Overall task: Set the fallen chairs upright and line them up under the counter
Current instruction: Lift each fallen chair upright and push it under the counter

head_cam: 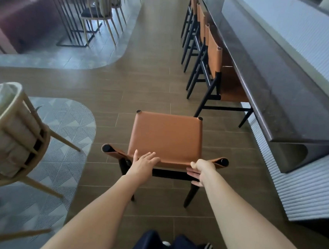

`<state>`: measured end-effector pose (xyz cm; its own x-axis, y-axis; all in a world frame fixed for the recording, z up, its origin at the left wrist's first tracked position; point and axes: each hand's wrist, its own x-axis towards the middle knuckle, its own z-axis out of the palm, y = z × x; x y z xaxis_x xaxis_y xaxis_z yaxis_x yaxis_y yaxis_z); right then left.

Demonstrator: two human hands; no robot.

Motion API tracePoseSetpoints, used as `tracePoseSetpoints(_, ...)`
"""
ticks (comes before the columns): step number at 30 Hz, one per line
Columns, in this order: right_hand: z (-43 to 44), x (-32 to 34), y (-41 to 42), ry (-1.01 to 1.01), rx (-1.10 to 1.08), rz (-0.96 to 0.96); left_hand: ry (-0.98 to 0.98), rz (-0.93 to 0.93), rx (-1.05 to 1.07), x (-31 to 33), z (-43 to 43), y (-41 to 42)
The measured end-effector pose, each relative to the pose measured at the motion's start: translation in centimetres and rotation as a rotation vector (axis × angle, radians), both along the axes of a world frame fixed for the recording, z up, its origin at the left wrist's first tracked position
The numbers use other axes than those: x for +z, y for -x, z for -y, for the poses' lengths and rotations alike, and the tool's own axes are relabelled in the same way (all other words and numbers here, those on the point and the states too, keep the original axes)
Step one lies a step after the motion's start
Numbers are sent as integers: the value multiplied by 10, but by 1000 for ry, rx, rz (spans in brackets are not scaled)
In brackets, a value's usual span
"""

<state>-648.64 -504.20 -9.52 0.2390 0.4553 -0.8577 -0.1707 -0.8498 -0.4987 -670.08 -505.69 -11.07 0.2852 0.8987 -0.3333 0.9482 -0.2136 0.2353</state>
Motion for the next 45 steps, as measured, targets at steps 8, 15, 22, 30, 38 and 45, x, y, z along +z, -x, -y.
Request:
tracePoseSetpoints(8, -7, 1, -9, 40, 30, -64, 64, 1093, 716, 13, 5, 9)
tracePoseSetpoints(15, -6, 2, -14, 40, 74, -114, 4, 1566, 1530, 14, 2, 11)
tracePoseSetpoints(22, 1, -4, -13, -10, -69, -207, 364, 1558, 1646, -9, -3, 9)
tracePoseSetpoints(30, -17, -12, 7, -93, -486, -415, 431, 1464, 1696, -2, -44, 13)
tracePoseSetpoints(38, -52, -13, 5, -67, -598, -398, 374, 1400, 1741, 6, -79, 15)
tracePoseSetpoints(45, -103, 9, 23, -165, -621, -405, 485, 1378, 1591, 31, -144, 36)
